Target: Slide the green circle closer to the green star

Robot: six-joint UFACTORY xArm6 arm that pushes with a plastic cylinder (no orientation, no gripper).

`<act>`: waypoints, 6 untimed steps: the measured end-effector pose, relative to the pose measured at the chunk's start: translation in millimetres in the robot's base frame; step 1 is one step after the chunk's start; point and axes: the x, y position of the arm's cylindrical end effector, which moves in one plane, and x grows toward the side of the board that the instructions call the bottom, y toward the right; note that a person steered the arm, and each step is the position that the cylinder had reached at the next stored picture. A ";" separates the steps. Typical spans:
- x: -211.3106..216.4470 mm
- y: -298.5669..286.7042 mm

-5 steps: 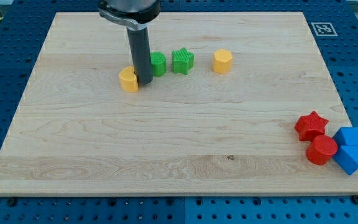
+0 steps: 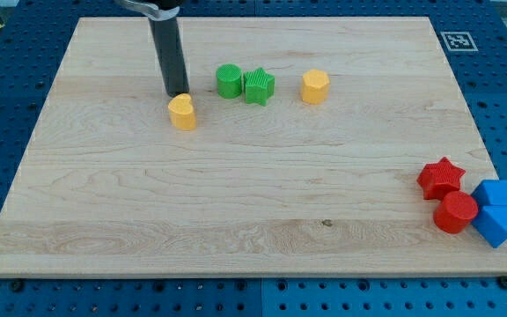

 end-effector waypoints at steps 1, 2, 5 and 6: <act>-23.1 -4.1; -33.3 -4.1; -31.1 21.7; -24.9 35.1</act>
